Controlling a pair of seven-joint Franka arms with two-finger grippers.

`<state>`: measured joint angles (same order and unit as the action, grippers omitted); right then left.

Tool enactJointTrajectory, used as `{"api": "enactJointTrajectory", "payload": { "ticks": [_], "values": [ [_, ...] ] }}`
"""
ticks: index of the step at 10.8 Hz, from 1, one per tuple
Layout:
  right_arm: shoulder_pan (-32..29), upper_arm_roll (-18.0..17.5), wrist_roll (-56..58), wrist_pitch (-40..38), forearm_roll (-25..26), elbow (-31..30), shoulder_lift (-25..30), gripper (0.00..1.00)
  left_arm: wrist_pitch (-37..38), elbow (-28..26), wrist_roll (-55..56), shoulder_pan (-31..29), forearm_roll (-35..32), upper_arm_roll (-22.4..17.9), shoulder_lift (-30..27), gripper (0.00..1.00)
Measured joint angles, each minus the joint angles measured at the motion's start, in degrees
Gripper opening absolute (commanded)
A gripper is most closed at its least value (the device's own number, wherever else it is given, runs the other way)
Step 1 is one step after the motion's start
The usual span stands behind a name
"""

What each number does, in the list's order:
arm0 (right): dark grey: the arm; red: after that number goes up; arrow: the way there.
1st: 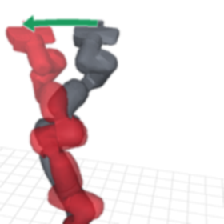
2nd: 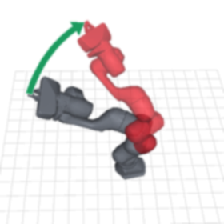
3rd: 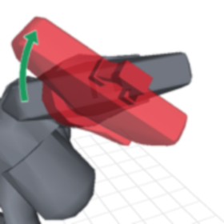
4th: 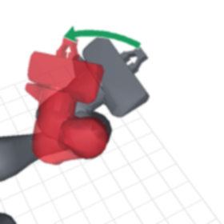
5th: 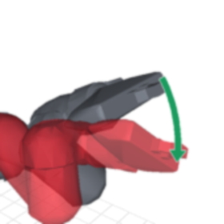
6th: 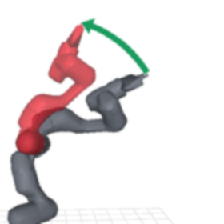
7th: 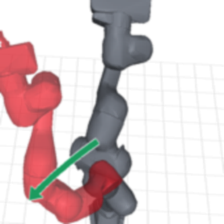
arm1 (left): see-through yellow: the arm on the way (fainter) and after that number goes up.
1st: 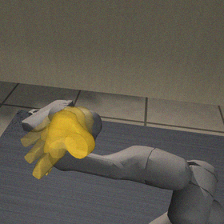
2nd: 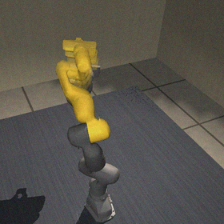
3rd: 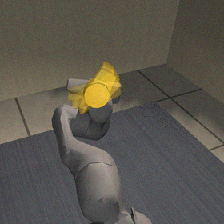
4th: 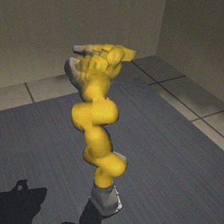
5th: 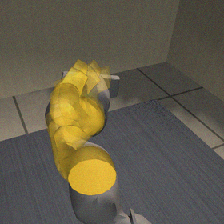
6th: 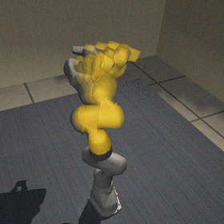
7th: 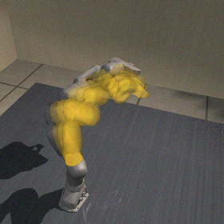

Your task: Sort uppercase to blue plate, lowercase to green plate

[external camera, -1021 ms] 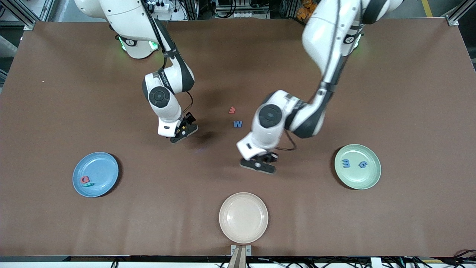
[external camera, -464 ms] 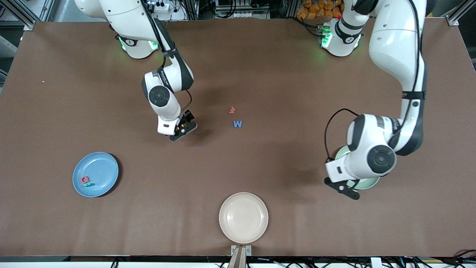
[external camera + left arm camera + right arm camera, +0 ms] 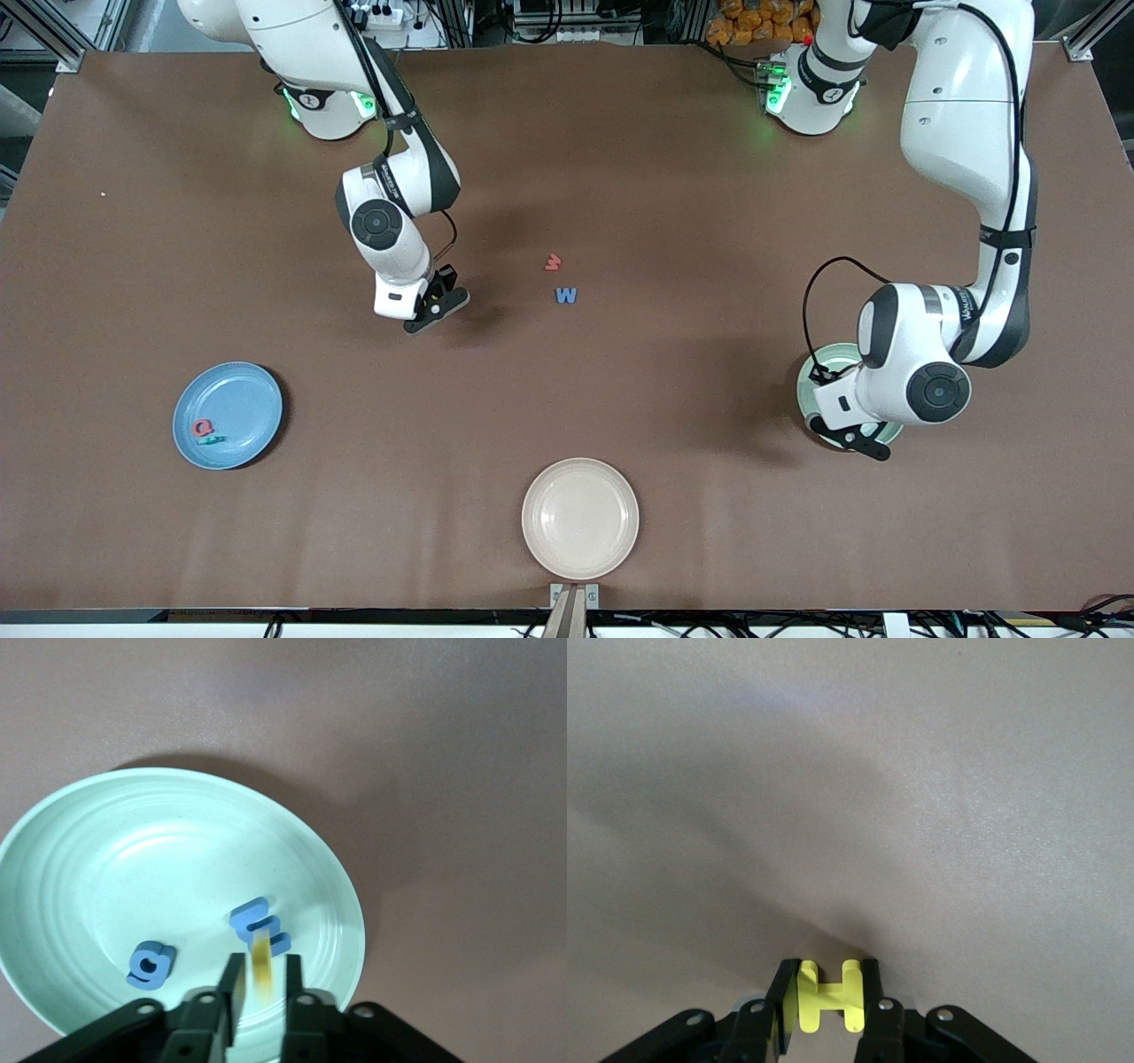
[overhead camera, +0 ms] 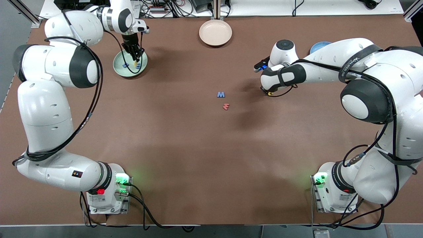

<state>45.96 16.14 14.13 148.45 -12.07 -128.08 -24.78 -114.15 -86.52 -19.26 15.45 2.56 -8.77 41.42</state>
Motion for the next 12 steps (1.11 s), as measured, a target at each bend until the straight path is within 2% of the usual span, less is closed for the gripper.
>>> {"api": "enactJointTrajectory", "payload": {
  "ticks": [3, 5, 8, 11, 12],
  "values": [
    [-1.67, 0.47, -0.04, 0.31, -0.10, 0.37, 1.25, 0.00, -0.53, 0.51, 0.00, 0.87, -0.02, 0.34, -0.80, 1.00],
    [-7.38, 1.17, 4.11, -4.46, -0.07, 3.99, 3.43, 0.00, -0.14, 0.81, 5.72, 4.36, 0.00, 2.19, -3.32, 1.00],
    [-21.60, 3.36, 18.08, -18.79, 0.01, 16.80, 3.15, 0.00, 0.82, 0.90, 21.98, 16.81, -0.02, 5.20, -5.78, 1.00],
    [-33.22, 3.30, 30.05, -20.18, -0.02, 27.28, -4.00, 0.03, 0.25, 1.18, 39.81, 20.90, -0.24, 13.17, -5.90, 1.00],
    [-34.83, 3.26, 30.93, -20.16, -0.03, 30.41, -6.77, 0.56, -0.69, 1.23, 45.51, 22.06, -1.01, 15.22, -5.90, 1.00]
  ]
}}
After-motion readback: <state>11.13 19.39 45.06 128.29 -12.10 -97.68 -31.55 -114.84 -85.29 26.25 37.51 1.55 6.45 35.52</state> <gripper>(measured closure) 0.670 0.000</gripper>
